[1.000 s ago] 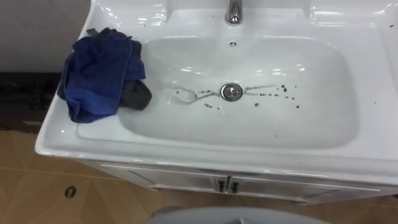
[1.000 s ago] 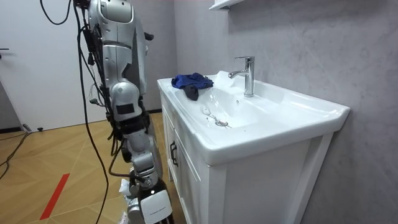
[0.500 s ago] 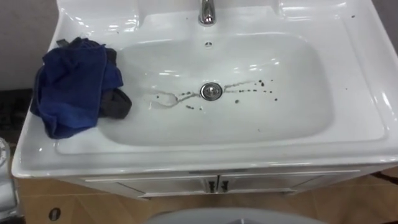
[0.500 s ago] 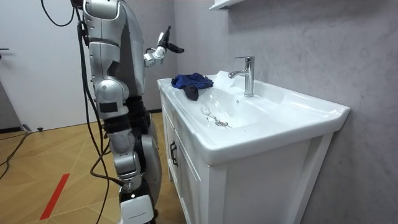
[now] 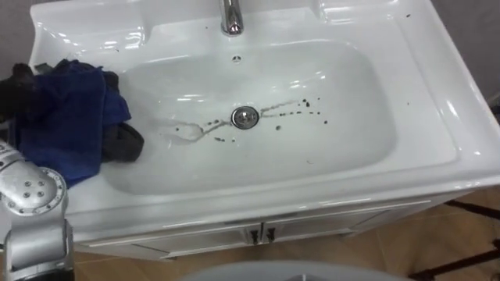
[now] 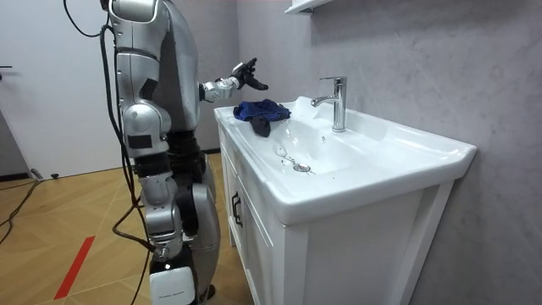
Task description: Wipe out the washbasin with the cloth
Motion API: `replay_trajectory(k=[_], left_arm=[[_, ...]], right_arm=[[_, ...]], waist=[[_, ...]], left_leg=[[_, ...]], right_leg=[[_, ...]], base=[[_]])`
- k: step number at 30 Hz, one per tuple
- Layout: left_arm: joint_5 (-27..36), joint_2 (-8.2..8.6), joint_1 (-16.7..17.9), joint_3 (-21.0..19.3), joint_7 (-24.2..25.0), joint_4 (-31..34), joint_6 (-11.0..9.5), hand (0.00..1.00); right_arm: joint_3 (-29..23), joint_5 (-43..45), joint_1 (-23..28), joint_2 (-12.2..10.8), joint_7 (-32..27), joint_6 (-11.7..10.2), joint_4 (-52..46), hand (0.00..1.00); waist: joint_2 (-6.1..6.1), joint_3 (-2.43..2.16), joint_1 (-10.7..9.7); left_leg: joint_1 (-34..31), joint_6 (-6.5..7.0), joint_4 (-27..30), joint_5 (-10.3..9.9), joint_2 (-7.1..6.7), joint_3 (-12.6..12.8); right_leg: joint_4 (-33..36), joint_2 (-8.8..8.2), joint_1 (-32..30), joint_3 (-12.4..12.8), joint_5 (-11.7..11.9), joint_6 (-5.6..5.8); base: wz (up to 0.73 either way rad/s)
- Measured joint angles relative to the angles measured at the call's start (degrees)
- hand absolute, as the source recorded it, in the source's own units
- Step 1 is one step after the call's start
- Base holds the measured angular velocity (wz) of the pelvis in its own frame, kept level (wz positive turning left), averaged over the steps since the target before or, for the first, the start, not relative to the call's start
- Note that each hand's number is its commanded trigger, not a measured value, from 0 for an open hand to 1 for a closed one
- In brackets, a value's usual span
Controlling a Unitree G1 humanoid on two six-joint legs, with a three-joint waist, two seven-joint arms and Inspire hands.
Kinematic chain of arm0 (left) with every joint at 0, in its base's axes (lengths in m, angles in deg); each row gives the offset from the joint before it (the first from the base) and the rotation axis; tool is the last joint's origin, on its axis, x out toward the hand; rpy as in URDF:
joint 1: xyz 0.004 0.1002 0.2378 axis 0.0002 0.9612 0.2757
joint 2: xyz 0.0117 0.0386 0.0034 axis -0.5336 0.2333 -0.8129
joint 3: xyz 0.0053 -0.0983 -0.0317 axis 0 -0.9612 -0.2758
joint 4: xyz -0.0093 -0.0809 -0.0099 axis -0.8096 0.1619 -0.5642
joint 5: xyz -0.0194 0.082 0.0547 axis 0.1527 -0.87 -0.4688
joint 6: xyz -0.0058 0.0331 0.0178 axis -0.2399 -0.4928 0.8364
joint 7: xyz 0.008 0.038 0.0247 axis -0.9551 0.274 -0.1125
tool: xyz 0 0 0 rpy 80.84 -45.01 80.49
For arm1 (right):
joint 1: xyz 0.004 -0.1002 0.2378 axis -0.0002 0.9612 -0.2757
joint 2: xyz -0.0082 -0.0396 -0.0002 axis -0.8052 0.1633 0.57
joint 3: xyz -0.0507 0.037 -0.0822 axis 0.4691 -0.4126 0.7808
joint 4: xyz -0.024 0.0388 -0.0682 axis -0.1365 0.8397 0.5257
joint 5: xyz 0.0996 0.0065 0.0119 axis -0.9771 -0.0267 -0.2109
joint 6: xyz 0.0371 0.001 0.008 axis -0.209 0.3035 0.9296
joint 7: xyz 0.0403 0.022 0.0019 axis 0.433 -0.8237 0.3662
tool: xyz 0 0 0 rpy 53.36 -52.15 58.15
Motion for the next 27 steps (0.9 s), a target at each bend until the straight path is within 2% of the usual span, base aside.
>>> replay_trajectory(k=[2,4,10,16,19,27], left_arm=[[0.12,1.23,-0.01,1.08,1.74,-1.72,0.16,0.00],[0.16,1.73,-0.01,1.79,3.10,-2.56,0.48,0.00],[0.15,2.10,-0.01,4.93,5.36,-3.74,0.52,0.00],[-0.70,2.20,-0.02,8.71,6.36,-4.81,0.53,0.00],[-2.85,2.20,-0.12,10.10,7.03,-4.81,0.52,0.00],[-2.86,2.19,-0.19,11.16,7.42,-4.81,0.52,0.00]], right_arm=[[0.01,0.05,-0.60,-0.55,0.06,-0.02,0.28,0.00],[0.04,0.06,-0.67,-0.76,0.14,-0.17,0.31,0.00],[1.15,0.07,-0.43,-1.03,1.22,-0.06,0.80,0.00],[1.14,-0.46,-2.71,-1.35,0.66,-0.11,2.55,0.00],[1.13,-0.44,-2.94,-1.38,0.40,-0.32,2.65,0.00],[1.10,-0.43,-3.08,-1.45,0.34,-0.53,2.75,0.00]], waist=[[-0.23,0.04,-0.07],[-0.38,0.13,-0.14],[-0.69,0.58,-0.53],[-0.58,0.78,-1.71],[-0.50,0.77,-2.34],[-0.37,0.77,-3.42]], left_leg=[[0.29,0.00,0.01,0.00,0.02,0.36],[0.30,0.00,0.02,0.00,0.05,0.49],[0.12,-0.01,0.00,0.00,0.23,0.50],[-0.02,-0.15,-0.41,-0.08,0.40,0.51],[0.00,-0.15,-0.36,-0.08,0.39,0.49],[0.24,-0.15,-0.15,-0.07,0.42,0.51]], right_leg=[[-0.08,0.04,0.11,0.56,0.03,-0.05],[-0.09,0.09,0.11,0.69,0.08,-0.11],[-0.05,0.25,0.18,0.95,0.15,-0.22],[-0.04,0.53,-0.07,1.32,0.34,-0.30],[-0.09,0.58,-0.04,1.60,0.37,-0.32],[-0.25,0.63,-0.06,2.11,0.37,-0.32]], base=[[-0.08],[-0.03],[0.00],[0.00],[0.00],[-0.01]])
